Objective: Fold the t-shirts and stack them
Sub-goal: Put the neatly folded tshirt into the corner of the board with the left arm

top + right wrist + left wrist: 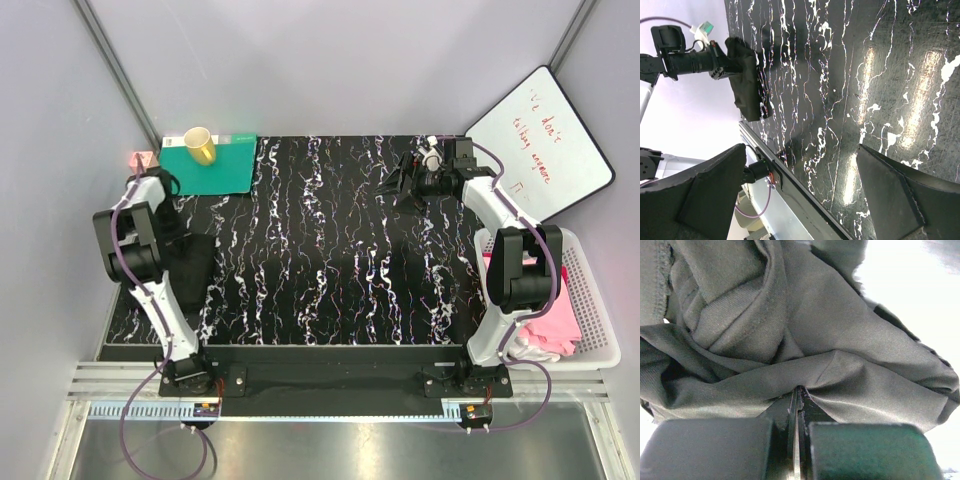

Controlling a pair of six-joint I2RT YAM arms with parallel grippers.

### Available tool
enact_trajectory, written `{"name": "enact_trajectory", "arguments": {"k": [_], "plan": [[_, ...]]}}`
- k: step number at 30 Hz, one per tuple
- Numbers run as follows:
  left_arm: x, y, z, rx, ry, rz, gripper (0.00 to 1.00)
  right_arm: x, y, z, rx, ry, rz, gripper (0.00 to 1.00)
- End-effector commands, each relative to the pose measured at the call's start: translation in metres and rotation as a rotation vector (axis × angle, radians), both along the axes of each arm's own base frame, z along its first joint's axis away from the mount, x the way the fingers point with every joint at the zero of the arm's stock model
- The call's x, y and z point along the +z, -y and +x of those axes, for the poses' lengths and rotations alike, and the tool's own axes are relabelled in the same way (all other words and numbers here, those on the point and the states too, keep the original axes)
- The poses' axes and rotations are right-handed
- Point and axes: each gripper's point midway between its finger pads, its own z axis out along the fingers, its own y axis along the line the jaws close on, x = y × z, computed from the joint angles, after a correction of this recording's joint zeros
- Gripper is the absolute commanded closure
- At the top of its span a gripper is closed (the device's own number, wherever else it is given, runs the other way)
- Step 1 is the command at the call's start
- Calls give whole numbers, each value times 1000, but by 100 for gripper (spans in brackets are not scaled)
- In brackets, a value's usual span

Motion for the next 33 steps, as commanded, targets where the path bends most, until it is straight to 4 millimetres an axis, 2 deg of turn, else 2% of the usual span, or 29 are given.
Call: {"name": "enact_trajectory", "arguments": {"k": [1, 3, 6, 8, 9, 11, 12, 13, 14, 16, 17, 18, 19, 21, 23, 24, 25, 26, 27, 28, 29, 30, 32, 33], "plan": [[-2, -54, -23, 81, -20, 94, 100, 22, -1, 7, 14, 73, 11, 0], [2, -65, -26, 120, -3, 91, 100, 22, 0, 8, 11, 71, 11, 0], [15, -68, -20, 131, 44, 90, 100, 23, -1, 8, 16, 75, 13, 0], [29, -66, -11, 133, 100, 88, 100, 24, -1, 9, 14, 76, 15, 0], [36, -59, -3, 123, 139, 59, 100, 26, -1, 9, 17, 81, 15, 0], [61, -54, 9, 101, 216, 71, 100, 28, 0, 12, 10, 88, 12, 0], [80, -45, 17, 74, 270, 85, 89, 29, -1, 12, 12, 92, 10, 0], [90, -40, 21, 60, 298, 93, 77, 30, 0, 14, 5, 95, 5, 0], [101, -32, 27, 45, 337, 89, 60, 33, 0, 15, 5, 106, 3, 0], [128, -8, 39, -11, 427, 92, 1, 34, 2, 17, -2, 113, -11, 0], [135, 8, 44, -49, 464, 59, 1, 38, 2, 20, -4, 126, -17, 0], [149, 36, 49, -114, 514, 31, 1, 39, 3, 21, -4, 136, -25, 0], [153, 53, 55, -156, 561, -2, 1, 39, 6, 22, -15, 136, -39, 0], [163, 106, 61, -243, 637, -121, 1, 43, 8, 25, -16, 159, -58, 0], [158, 147, 67, -283, 675, -248, 1, 44, 13, 28, -35, 167, -98, 0], [151, 178, 66, -340, 655, -283, 1, 44, 17, 28, -33, 191, -138, 0], [148, 195, 67, -377, 644, -299, 1, 35, 31, 29, -83, 162, -228, 0], [143, 221, 62, -429, 621, -315, 1, 37, 39, 32, -107, 176, -285, 0], [131, 233, 60, -448, 583, -327, 1, 37, 50, 32, -113, 203, -354, 0], [127, 244, 58, -470, 570, -344, 1, 33, 66, 31, -153, 190, -448, 0], [124, 261, 53, -515, 556, -365, 1, 34, 73, 30, -162, 201, -493, 0], [117, 269, 52, -538, 536, -378, 1, 36, 82, 28, -155, 228, -546, 0], [118, 286, 49, -602, 532, -407, 1, 33, 99, 24, -178, 224, -641, 0], [117, 291, 48, -617, 529, -431, 1, 38, 104, 20, -184, 239, -670, 0]]}}
